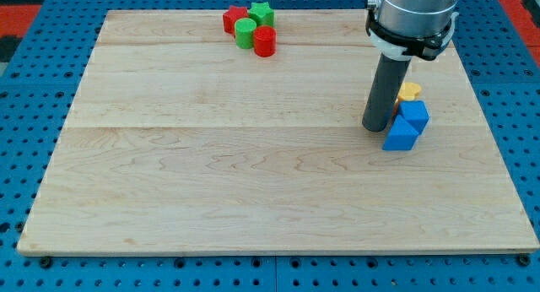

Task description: Move the triangle below the cube

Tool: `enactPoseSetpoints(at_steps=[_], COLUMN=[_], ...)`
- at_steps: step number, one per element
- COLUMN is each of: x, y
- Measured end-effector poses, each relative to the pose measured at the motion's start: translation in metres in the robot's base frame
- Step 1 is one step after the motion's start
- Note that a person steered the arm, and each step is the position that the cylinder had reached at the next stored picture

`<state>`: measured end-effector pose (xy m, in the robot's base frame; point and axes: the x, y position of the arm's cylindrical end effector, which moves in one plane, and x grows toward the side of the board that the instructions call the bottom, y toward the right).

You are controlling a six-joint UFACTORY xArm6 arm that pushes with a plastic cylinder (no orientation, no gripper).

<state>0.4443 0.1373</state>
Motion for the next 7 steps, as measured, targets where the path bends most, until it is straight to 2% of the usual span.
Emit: enactPoseSetpoints(at_steps=[2, 3, 4, 5, 7], x=[0.051, 0.037, 0.049, 0.079, 0.08], y=[0.015, 0.033, 0.033, 0.033, 0.033])
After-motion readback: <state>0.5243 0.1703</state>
